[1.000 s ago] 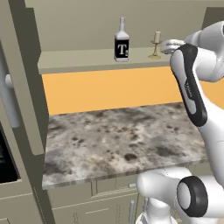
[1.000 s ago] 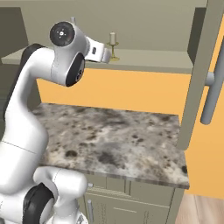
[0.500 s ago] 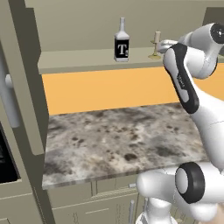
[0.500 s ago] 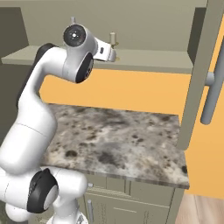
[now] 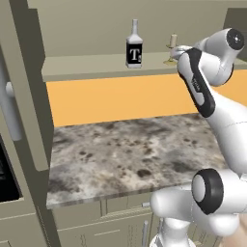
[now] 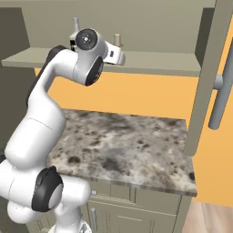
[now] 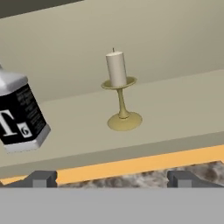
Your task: Get the candle and the liquor from the cabinet and move them to the dining counter.
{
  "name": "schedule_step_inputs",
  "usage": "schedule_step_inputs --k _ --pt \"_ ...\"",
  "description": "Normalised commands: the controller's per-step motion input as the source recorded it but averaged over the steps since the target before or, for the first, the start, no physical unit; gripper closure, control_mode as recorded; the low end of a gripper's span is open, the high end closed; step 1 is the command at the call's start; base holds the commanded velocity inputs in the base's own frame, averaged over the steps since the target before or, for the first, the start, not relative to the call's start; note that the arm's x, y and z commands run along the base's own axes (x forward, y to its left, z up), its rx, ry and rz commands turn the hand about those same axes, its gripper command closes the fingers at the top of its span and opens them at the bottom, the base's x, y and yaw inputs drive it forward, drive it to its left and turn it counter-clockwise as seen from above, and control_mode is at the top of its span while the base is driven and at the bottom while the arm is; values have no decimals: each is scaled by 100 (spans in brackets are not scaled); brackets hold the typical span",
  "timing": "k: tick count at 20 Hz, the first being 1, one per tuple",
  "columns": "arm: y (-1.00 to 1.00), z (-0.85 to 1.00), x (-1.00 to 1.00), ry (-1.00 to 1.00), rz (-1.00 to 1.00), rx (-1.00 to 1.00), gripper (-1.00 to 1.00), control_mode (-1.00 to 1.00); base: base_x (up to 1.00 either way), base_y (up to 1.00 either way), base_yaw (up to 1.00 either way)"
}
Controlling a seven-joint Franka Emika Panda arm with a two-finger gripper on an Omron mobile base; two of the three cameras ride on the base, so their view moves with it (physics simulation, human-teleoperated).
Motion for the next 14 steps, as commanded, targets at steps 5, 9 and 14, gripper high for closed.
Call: schedule_step_inputs --k 5,9,14 --pt "0 0 27 0 0 0 -100 -100 0 0 0" --pt "0 0 26 0 0 0 -100 -100 0 0 0" --pt "0 -4 21 0 0 0 -100 -100 0 0 0"
